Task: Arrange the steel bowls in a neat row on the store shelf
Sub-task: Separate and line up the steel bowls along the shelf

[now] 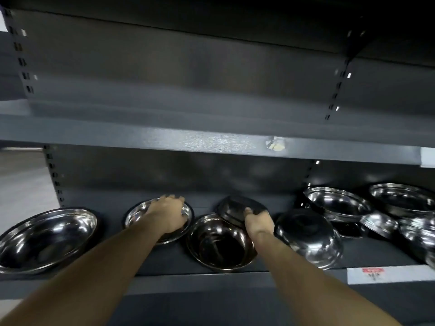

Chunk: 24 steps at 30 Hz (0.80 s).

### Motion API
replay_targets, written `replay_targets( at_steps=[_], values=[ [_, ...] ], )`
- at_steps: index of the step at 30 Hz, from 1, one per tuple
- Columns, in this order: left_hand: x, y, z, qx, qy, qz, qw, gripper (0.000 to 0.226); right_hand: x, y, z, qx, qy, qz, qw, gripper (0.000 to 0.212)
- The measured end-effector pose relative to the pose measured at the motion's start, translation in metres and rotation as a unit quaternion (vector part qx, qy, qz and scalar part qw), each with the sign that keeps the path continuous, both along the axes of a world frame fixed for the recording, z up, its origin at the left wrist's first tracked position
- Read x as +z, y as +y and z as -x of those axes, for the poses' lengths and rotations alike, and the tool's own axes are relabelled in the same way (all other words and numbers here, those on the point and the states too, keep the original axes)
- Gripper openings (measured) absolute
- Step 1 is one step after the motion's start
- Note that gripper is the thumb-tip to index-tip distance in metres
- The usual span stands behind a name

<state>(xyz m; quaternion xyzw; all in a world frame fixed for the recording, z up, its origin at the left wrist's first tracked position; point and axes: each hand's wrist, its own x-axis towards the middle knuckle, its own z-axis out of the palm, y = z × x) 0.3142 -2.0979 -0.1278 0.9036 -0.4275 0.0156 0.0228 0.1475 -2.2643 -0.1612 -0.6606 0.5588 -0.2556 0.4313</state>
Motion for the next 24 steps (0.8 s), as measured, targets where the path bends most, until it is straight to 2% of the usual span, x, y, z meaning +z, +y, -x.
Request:
replay_targets(
  at_steps=[4, 11, 24],
  values=[
    [-0.004, -0.047, 0.021, -0.043, -0.012, -0.008, 0.999, 0.044, -0.001, -0.036, 0.026, -0.01, -0.027, -0.029, 0.999, 0.052],
    [-0.013, -0.105, 0.035, -0.055, 0.009, -0.005, 0.998, 0.055, -0.013, -0.075, 0.043, -0.004, -0.061, -0.096, 0.994, 0.042],
    [-0.031, -0.144, 0.043, 0.009, 0.182, 0.035, 0.983, 0.067, -0.032, -0.087, 0.032, 0.087, -0.024, -0.17, 0.981, 0.057]
  ],
)
